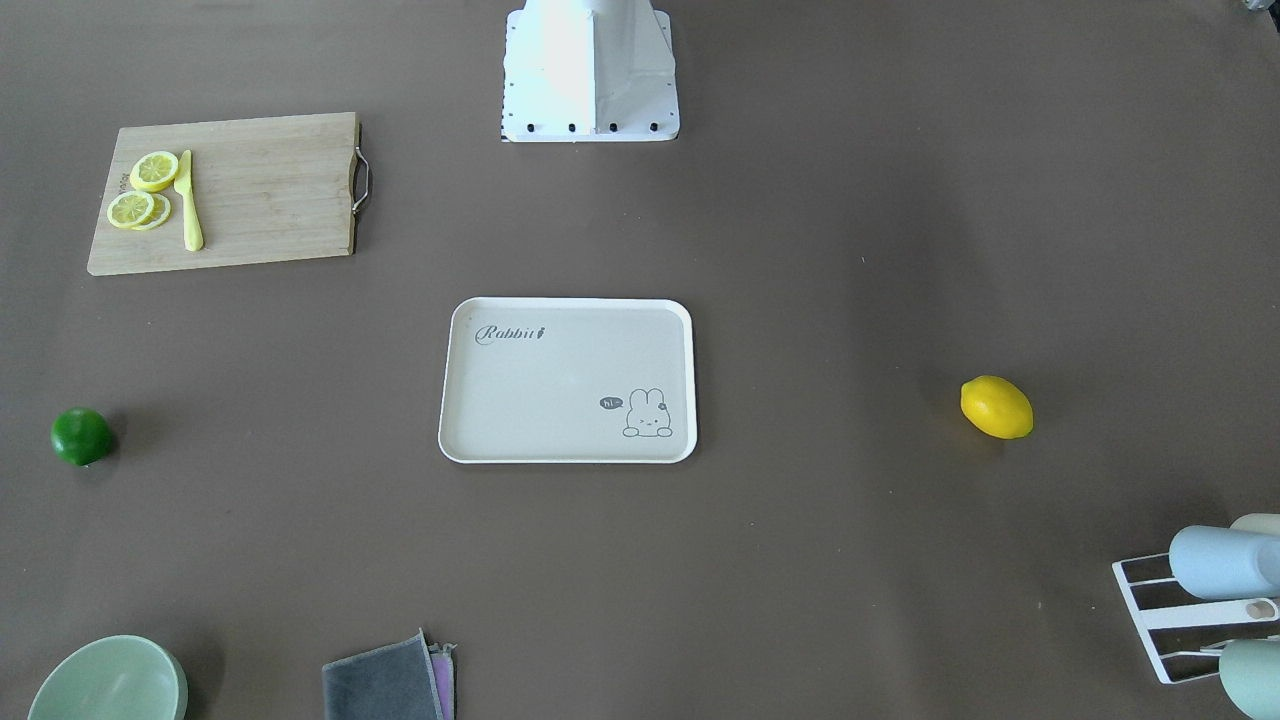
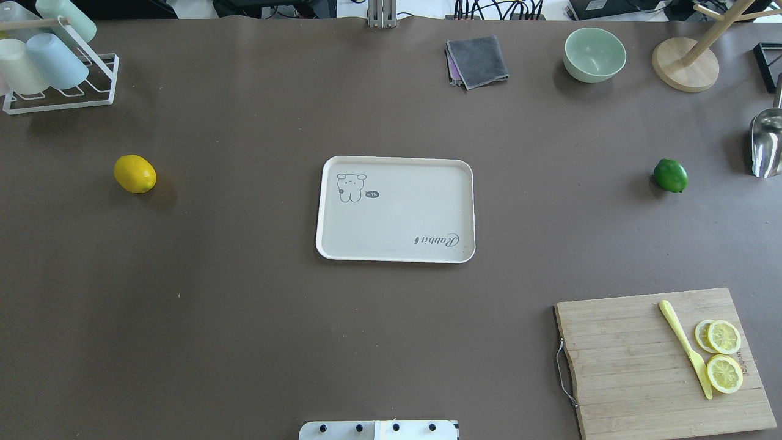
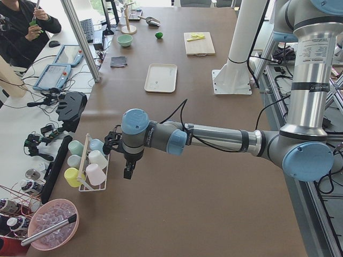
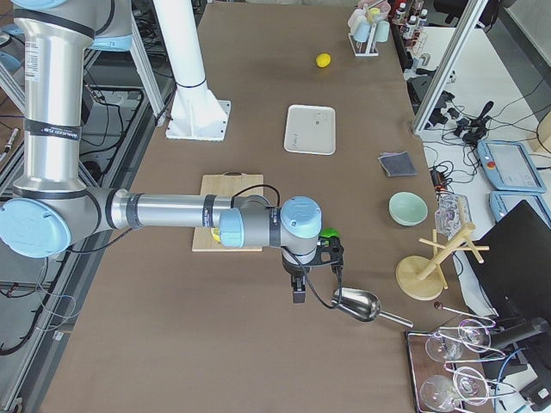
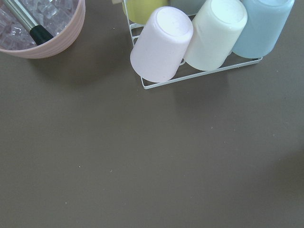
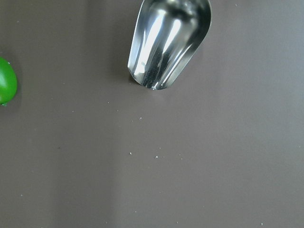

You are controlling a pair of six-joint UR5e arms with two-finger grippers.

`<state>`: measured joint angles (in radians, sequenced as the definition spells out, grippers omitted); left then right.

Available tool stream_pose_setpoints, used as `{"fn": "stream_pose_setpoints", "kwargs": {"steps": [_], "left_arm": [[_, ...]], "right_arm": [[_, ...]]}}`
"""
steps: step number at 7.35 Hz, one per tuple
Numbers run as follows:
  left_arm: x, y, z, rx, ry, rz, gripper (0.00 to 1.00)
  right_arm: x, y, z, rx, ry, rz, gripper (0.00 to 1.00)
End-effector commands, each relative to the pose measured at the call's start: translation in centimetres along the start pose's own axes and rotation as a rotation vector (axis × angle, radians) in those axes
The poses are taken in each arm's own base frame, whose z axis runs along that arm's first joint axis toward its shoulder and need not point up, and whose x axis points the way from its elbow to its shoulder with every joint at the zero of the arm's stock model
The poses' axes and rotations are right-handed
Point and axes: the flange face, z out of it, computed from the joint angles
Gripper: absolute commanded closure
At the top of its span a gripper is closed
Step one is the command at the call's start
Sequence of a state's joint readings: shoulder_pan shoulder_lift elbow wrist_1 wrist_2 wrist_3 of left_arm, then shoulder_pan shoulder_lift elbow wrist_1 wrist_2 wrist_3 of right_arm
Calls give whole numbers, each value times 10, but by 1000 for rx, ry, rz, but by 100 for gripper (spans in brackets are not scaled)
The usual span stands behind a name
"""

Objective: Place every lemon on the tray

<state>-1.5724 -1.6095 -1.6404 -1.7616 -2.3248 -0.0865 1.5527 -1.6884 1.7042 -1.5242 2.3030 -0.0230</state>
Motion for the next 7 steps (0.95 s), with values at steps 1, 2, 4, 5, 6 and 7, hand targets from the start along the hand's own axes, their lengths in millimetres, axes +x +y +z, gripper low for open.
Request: {"fn": "stream_pose_setpoints", "kwargs": {"steps": [1,2,4,5,6,7], "left_arm": [[-1,-1,1,-1,-4,1,2],[0,-1,0,0,-2,2,2],[-3,6,2,-5,-5,-5,2],[-4,6,2,-7,-3,-8,2],[-5,8,1,-6,-1,-11,2],[-5,9,0,-5,-3,-15,2]], "right_arm": [[-6,-5,2,-3,-3,-11,0],[-10,-6,4,-8,-4,-19,0],[-9,2,7,-17,-26,-10,0],[-11,0,6,-14,-27,-13,0],[-11,-2,5,-13,-26,-14,0],[-13,-4,3,-7,-27,-19,0]]}}
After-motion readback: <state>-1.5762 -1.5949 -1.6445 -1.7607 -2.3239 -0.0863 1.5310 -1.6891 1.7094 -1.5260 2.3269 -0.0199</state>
